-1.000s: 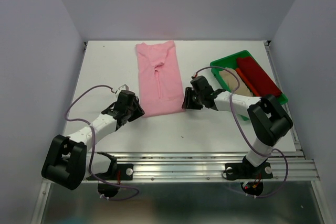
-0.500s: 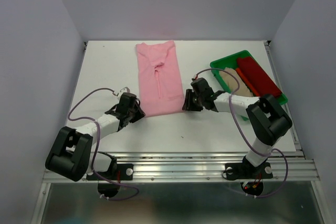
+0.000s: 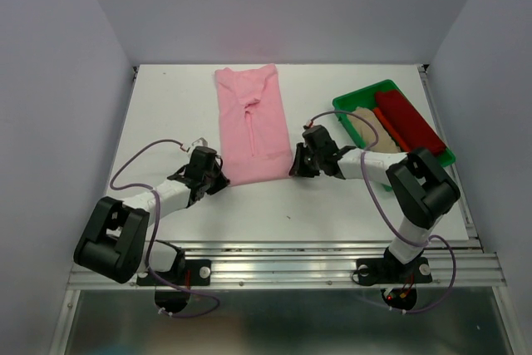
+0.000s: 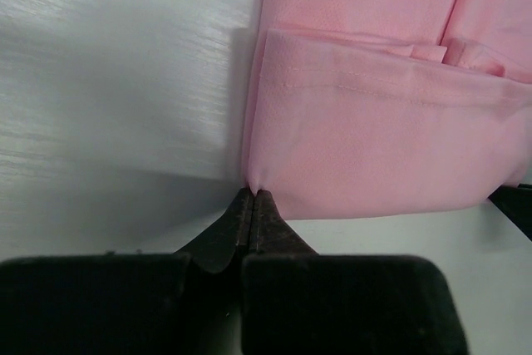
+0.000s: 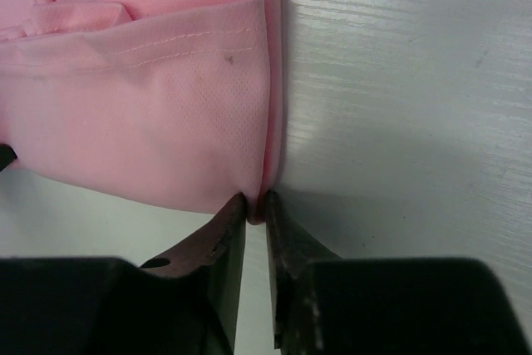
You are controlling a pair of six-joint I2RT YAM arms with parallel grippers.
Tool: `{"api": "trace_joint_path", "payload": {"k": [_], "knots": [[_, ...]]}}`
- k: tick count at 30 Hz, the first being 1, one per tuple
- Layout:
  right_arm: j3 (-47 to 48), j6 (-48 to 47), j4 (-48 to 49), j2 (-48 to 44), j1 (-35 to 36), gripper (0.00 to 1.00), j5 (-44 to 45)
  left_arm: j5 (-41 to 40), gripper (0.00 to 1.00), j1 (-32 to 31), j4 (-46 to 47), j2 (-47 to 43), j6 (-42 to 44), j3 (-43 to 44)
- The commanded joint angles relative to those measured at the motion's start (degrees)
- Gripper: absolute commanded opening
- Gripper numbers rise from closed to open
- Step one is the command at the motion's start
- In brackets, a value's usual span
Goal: Roll the t-shirts
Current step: Roll the T-shirt to the center of the board.
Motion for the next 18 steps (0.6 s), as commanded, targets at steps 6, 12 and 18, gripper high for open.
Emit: {"api": "trace_joint_path", "payload": {"k": [6, 12, 18], "knots": [[-1.01, 1.23, 0.88, -2.93, -0.33, 0.02, -0.31, 1.99, 0.0, -0.31, -2.63, -1.39, -0.68, 2.96], [0.93, 1.5, -1.41, -3.37, -0.33, 0.01, 0.83, 2.16, 0.0, 0.22, -8.52, -1.39, -1.04, 7.36], [1.98, 1.24, -2.99, -4.07, -0.86, 0.01, 1.1, 4.0, 0.0, 2.15, -10.64, -2.45, -1.12, 9.12]]}}
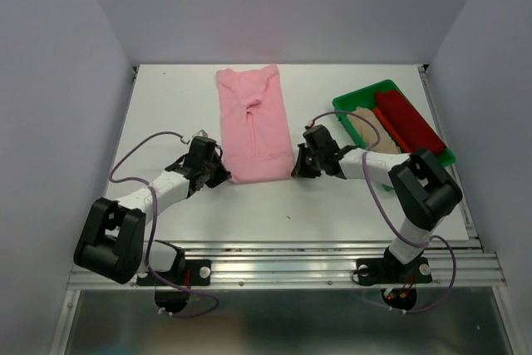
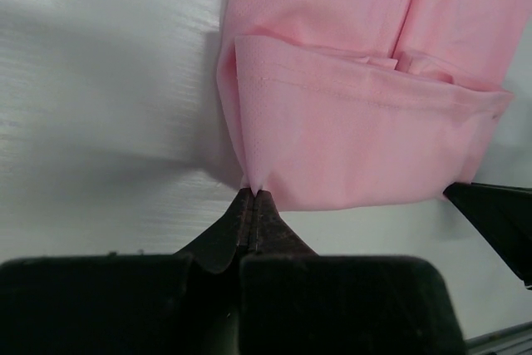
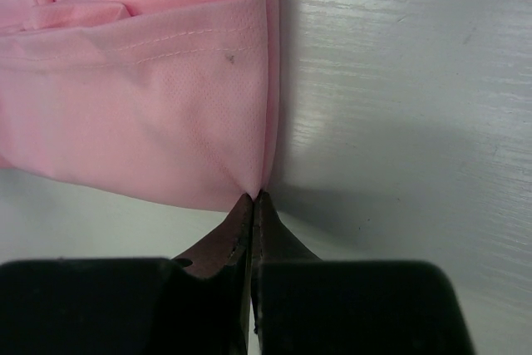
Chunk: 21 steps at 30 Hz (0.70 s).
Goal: Roll the t-shirts
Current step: Roll the T-shirt to the center of the board.
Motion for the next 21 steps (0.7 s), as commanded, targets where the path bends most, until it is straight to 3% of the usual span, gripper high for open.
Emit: {"api": "trace_joint_path", "payload": {"k": [1, 16, 21], "knots": [[2.46, 0.08, -1.55, -3.29, -0.75, 0.01, 1.06, 1.49, 0.0, 1.54, -3.01, -2.53, -0.23, 2.5], [4.31, -0.62, -3.83, -3.55, -0.75, 0.02, 0.35, 4.39, 0.0, 3.21, -4.24, -2.18, 0.74, 4.43], [4.84, -1.06, -4.45, -2.94, -0.75, 0.23, 0.0, 4.48, 0.0, 3.21, -4.5, -1.48, 1.0, 4.96]]}}
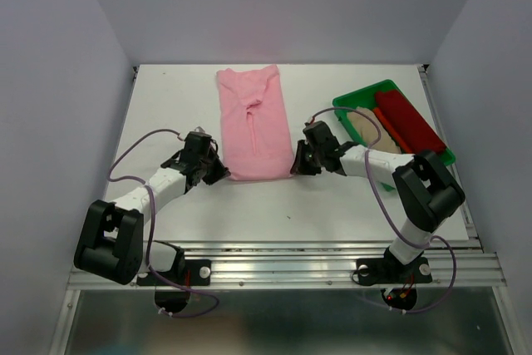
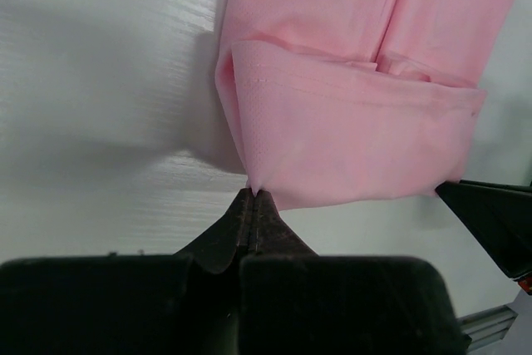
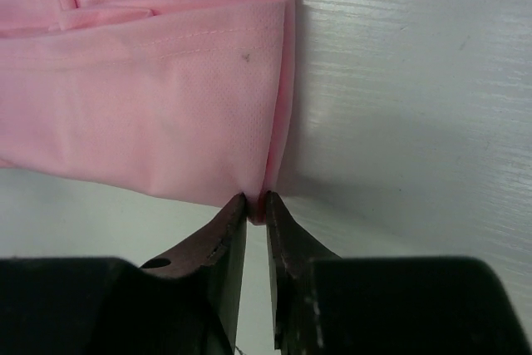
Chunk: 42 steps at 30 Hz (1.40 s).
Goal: Roll the t-shirts
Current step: Roll the T-shirt to the center of the board.
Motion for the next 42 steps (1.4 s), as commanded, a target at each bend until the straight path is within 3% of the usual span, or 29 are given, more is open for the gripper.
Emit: {"api": "trace_joint_path", "payload": {"k": [1, 5, 8, 14, 29, 32, 36, 42], "knots": [[2.35, -1.19, -0.49, -1.76, -0.46, 0.27, -0.04, 0.46, 0.0, 0.28, -0.48, -0.74, 1.02, 2.32], [1.64, -1.37, -0.5, -1.84, -0.46, 0.44, -0.92, 0.81, 0.0, 0.28, 0.13, -0.39, 1.03, 1.44], [1.2, -1.2, -0.49, -1.84, -0.46, 0.45, -1.19, 0.9, 0.0, 0.28, 0.22, -0.39, 1.11, 1.17], [-0.47, -0.41, 0.38, -1.76, -0.46, 0.43, -1.8, 0.9, 0.0, 0.28, 0.31, -0.56, 1.03, 1.17], [-0.73, 0.03, 3.28, 1.67, -0.46, 0.22, -2.59, 0.72, 0.0, 0.28, 0.22, -0.56, 1.02, 1.08], [-1.08, 0.03, 3.37, 1.67, -0.46, 0.23, -2.42, 0.72, 0.0, 0.28, 0.22, -0.56, 1.02, 1.08], [-1.61, 0.03, 3.37, 1.58, -0.46, 0.32, -2.07, 0.81, 0.0, 0.28, 0.31, -0.47, 1.02, 1.0], [-1.96, 0.12, 3.72, 1.93, -0.46, 0.32, -2.42, 0.81, 0.0, 0.28, 0.4, -0.56, 0.94, 0.91]]}}
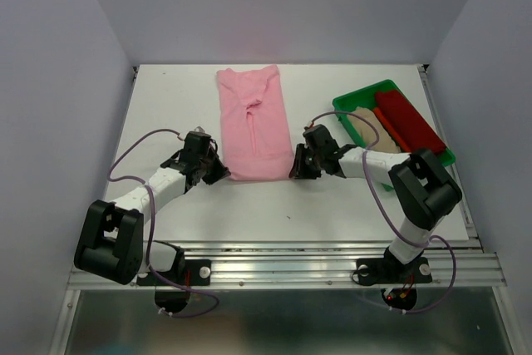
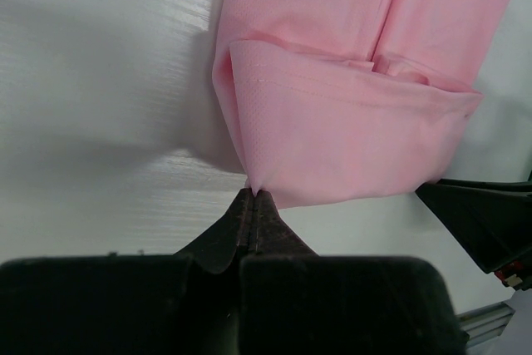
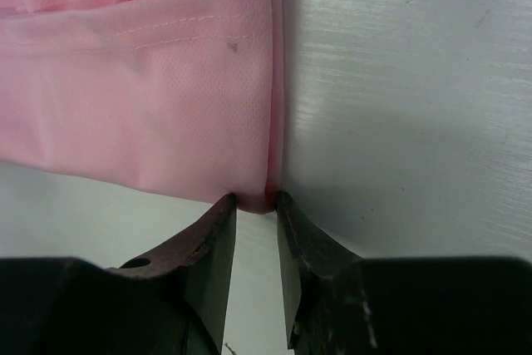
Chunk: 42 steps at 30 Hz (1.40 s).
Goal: Roll the t-shirts
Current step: Roll the T-shirt to the center of the board.
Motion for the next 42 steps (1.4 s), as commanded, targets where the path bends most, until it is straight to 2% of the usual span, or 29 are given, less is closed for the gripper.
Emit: {"api": "trace_joint_path", "payload": {"k": [1, 5, 6, 9, 15, 42], "knots": [[-0.56, 0.16, 2.22, 0.8, -0.46, 0.31, -0.63, 0.18, 0.0, 0.2, 0.37, -0.67, 0.74, 0.65], [-0.74, 0.25, 2.13, 0.01, 0.06, 0.21, -0.28, 0.09, 0.0, 0.2, 0.29, -0.76, 0.65, 0.91], [-0.83, 0.34, 2.04, -0.25, 0.06, 0.15, -0.1, 0.18, 0.0, 0.2, 0.03, -0.85, 0.57, 1.0], [-0.56, 0.17, 1.34, -1.39, 0.06, 0.07, 0.52, 0.27, 0.0, 0.2, -0.33, -0.94, 0.48, 1.44], [1.11, 0.16, -0.77, -2.8, 0.06, 0.01, 2.01, 0.53, 0.0, 0.2, -1.12, -0.76, 0.39, 2.84], [6.38, -0.98, -2.88, -3.68, -1.52, 0.01, 1.13, 2.46, 0.0, 3.01, -1.74, 3.54, 1.62, 8.64]]}}
